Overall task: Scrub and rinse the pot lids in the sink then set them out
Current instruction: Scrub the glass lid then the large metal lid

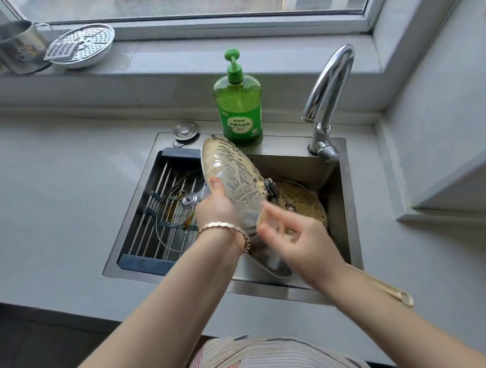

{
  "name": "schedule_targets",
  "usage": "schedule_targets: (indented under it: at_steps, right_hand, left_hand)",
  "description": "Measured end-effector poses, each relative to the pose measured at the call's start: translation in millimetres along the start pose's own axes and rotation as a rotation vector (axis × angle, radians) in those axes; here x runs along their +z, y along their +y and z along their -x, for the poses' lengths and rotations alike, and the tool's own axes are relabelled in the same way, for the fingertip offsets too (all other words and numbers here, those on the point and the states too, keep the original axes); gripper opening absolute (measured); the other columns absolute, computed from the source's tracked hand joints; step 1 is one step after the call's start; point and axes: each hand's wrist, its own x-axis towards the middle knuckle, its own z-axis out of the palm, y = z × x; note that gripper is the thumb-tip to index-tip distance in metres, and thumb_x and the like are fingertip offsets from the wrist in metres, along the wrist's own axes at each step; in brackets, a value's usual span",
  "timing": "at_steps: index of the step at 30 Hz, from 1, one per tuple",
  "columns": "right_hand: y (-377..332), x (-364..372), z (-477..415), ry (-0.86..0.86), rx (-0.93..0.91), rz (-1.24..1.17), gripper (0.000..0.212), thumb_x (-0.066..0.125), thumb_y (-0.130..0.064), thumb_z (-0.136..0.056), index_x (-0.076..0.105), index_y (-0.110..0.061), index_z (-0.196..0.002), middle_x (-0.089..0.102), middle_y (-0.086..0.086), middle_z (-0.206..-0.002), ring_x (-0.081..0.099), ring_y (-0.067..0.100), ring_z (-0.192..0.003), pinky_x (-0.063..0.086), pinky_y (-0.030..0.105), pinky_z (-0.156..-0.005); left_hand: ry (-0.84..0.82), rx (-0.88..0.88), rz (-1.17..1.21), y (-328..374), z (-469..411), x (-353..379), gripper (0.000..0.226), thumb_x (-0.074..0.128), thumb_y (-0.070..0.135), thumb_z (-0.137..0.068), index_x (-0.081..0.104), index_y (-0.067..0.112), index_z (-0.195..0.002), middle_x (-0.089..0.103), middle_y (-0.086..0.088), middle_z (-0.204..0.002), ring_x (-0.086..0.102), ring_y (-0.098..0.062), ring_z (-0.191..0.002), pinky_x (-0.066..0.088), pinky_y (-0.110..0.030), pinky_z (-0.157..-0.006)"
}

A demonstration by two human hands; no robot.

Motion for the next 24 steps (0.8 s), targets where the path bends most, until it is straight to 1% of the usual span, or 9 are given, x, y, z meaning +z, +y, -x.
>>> schedule_targets:
  at_steps: [3,6,9,11,13,15,18,21,24]
  right_hand:
    - [6.1,-6.8,-9.1,-0.016,0.013,-0.031,0.041,0.065,-0.037,-0.083,0.056,-0.038,-0.123,0.066,-0.009,-0.103,0.065,0.003,-0.079,0.053,0.021,-0.070]
    - [16.4,-19.5,-34.9,0.120,0.178,0.027,0.039,0.060,-0.043,-0.085,0.058,-0.033,-0.123,0.068,0.007,-0.111,0.063,0.024,-0.098,0.051,0.043,-0.087]
    - [-5.9,-6.7,-20.4,-0.008,-0.047,-0.022,0.037,0.062,-0.049,-0.080,0.054,-0.052,-0.116,0.069,0.002,-0.109,0.065,0.020,-0.077,0.054,0.037,-0.072]
    - [-13.9,-6.3,-9.5,-0.114,-0.109,0.020,0.033,0.061,-0.056,-0.075,0.051,-0.061,-0.106,0.068,-0.010,-0.110,0.067,0.023,-0.089,0.055,0.039,-0.079]
    - [-2.7,-19.3,-26.4,-0.053,-0.010,0.049,0.038,0.061,-0.050,-0.080,0.053,-0.051,-0.117,0.066,-0.012,-0.109,0.064,0.026,-0.099,0.053,0.042,-0.086]
    - [6.9,-27.2,-42.9,0.059,0.131,0.077,0.040,0.059,-0.044,-0.085,0.057,-0.036,-0.124,0.068,-0.001,-0.110,0.063,0.021,-0.100,0.051,0.041,-0.088]
    - [-7.7,-8.0,-24.8,0.022,-0.048,0.085,0.042,0.061,-0.050,-0.081,0.060,-0.037,-0.120,0.070,-0.003,-0.101,0.060,0.001,-0.067,0.049,0.029,-0.066]
    - [-12.1,0.8,-4.9,-0.101,-0.160,0.057,0.048,0.061,-0.053,-0.075,0.058,-0.040,-0.121,0.068,-0.007,-0.086,0.050,0.000,-0.052,0.035,0.011,-0.051]
    - [9.8,-17.7,-37.6,0.059,0.028,0.026,0.044,0.062,-0.045,-0.083,0.056,-0.035,-0.125,0.070,0.006,-0.091,0.063,0.014,-0.071,0.053,0.034,-0.067]
  left_hand:
    - [-0.011,-0.034,0.020,1.7,-1.2,-0.9,0.042,0.047,0.046,-0.092,0.054,0.006,-0.084,0.065,-0.016,-0.102,0.064,-0.034,-0.093,0.053,-0.048,-0.086]
    - [-0.035,-0.052,0.004,-5.3,2.2,-1.6,0.041,0.047,0.047,-0.093,0.055,0.006,-0.090,0.065,-0.016,-0.103,0.064,-0.034,-0.093,0.053,-0.049,-0.086]
    - [-0.019,-0.060,-0.018,-4.5,4.7,-3.0,0.042,0.047,0.048,-0.092,0.055,0.008,-0.085,0.064,-0.015,-0.101,0.064,-0.033,-0.093,0.052,-0.047,-0.086]
    - [-0.015,-0.085,0.002,-3.7,4.0,-5.4,0.040,0.048,0.046,-0.093,0.056,0.006,-0.090,0.065,-0.013,-0.093,0.065,-0.030,-0.083,0.055,-0.043,-0.075]
    - [-0.043,-0.115,0.040,-2.4,7.0,-5.9,0.037,0.047,0.043,-0.094,0.056,0.007,-0.088,0.064,-0.011,-0.084,0.063,-0.026,-0.069,0.055,-0.036,-0.055]
    - [-0.036,-0.119,0.048,-1.3,7.4,-4.7,0.036,0.048,0.042,-0.094,0.056,0.007,-0.090,0.064,-0.011,-0.085,0.063,-0.025,-0.068,0.054,-0.034,-0.054]
    - [0.016,-0.117,0.080,4.6,4.3,-6.2,0.038,0.052,0.042,-0.092,0.057,0.005,-0.092,0.062,-0.011,-0.083,0.062,-0.027,-0.070,0.054,-0.040,-0.065]
    - [0.001,-0.167,0.152,9.9,3.8,-11.8,0.036,0.051,0.040,-0.093,0.054,0.005,-0.085,0.060,-0.011,-0.081,0.059,-0.027,-0.066,0.049,-0.041,-0.057]
    - [-0.012,-0.167,0.143,9.9,7.2,-13.1,0.035,0.050,0.039,-0.094,0.054,0.005,-0.098,0.061,-0.011,-0.083,0.058,-0.026,-0.066,0.046,-0.038,-0.050]
